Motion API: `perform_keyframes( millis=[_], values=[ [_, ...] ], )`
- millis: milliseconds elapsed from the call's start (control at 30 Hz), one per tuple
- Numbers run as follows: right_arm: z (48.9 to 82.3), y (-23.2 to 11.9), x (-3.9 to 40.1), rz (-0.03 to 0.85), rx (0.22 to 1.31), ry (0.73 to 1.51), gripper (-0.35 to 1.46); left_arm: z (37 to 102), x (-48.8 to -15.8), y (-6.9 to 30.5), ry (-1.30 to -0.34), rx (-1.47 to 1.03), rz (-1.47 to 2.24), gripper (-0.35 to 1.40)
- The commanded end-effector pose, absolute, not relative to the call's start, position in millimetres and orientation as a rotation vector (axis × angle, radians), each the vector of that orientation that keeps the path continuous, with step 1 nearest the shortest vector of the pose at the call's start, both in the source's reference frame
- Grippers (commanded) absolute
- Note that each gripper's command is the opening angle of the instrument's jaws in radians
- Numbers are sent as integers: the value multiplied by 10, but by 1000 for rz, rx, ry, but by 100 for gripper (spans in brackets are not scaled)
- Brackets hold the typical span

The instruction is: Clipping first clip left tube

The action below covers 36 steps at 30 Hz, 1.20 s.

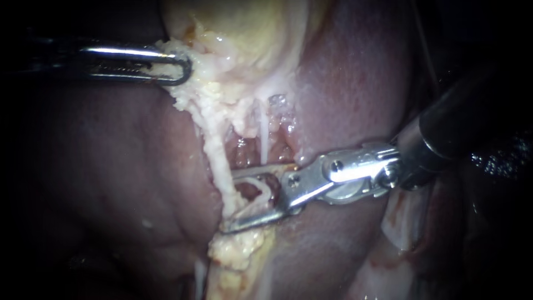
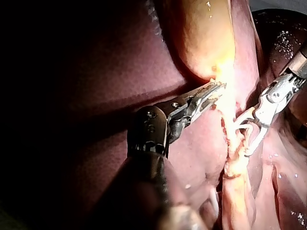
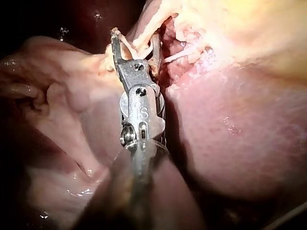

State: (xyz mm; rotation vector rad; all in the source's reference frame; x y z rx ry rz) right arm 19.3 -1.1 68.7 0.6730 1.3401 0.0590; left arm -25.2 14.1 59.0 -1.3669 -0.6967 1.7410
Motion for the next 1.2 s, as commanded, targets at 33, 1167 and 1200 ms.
perform_keyframes(
  millis=[33,1167,1200],
  values=[
    [687,-12,194,53,687,1347,45,590,-252,141,-697,-1367,1741,-35],
    [660,-39,203,147,871,1322,-34,595,-243,145,-703,-1370,1743,-35],
    [660,-39,202,156,879,1317,-35,595,-243,145,-703,-1370,1743,-35]
  ],
)
